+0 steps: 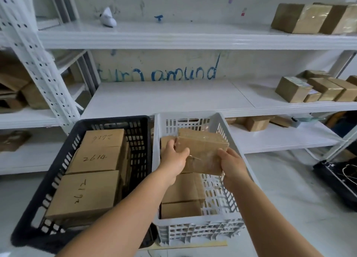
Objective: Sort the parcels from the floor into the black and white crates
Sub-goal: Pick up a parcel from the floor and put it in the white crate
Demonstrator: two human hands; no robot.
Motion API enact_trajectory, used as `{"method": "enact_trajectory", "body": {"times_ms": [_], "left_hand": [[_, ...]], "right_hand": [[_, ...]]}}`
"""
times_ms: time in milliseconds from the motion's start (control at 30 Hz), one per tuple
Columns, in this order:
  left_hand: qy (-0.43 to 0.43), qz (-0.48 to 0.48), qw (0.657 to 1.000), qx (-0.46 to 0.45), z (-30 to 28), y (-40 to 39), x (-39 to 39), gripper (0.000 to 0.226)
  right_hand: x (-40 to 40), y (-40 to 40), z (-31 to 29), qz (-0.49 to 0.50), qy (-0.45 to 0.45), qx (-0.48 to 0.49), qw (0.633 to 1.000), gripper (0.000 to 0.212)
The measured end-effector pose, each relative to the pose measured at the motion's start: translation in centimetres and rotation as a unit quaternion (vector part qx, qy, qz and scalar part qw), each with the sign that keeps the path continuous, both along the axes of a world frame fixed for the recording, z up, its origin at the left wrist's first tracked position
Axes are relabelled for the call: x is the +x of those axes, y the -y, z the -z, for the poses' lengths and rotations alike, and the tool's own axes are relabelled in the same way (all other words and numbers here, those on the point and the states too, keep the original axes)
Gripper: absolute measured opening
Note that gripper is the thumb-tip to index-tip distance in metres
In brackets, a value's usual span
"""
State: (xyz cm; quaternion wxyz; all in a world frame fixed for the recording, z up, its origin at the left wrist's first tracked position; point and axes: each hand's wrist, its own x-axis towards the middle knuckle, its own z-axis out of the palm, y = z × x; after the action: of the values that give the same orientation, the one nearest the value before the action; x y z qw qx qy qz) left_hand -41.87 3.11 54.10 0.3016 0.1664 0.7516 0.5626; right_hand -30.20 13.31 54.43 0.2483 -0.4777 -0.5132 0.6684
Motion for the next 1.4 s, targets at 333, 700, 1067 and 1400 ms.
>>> {"method": "enact_trajectory", "body": {"times_ms": [333, 700, 1067, 1400], "left_hand": [[-0.017, -0.065, 0.99, -0.128, 4.7, -8.5, -7.0, 0.079], [-0.169, 0.021, 0.93, -0.325, 9.7, -14.5, -12.5, 0.081], [-0.199, 0.105, 0.884, -0.409, 12.5, -15.0, -15.1, 0.083], [-0.164, 0.048, 0.942, -0.287, 10.2, -13.4, -12.9, 0.067]], "right_hand": [[-9.4, -9.0, 5.1, -0.1, 0.06, -0.053, 0.992, 0.04], [-18.5, -14.9, 10.4, -0.202, 0.157, -0.046, 0.966, 0.048], [-21.7, -14.5, 12.2, -0.225, 0.132, -0.075, 0.962, 0.037], [-18.9, -13.0, 8.9, -0.184, 0.13, -0.077, 0.971, 0.052]]}}
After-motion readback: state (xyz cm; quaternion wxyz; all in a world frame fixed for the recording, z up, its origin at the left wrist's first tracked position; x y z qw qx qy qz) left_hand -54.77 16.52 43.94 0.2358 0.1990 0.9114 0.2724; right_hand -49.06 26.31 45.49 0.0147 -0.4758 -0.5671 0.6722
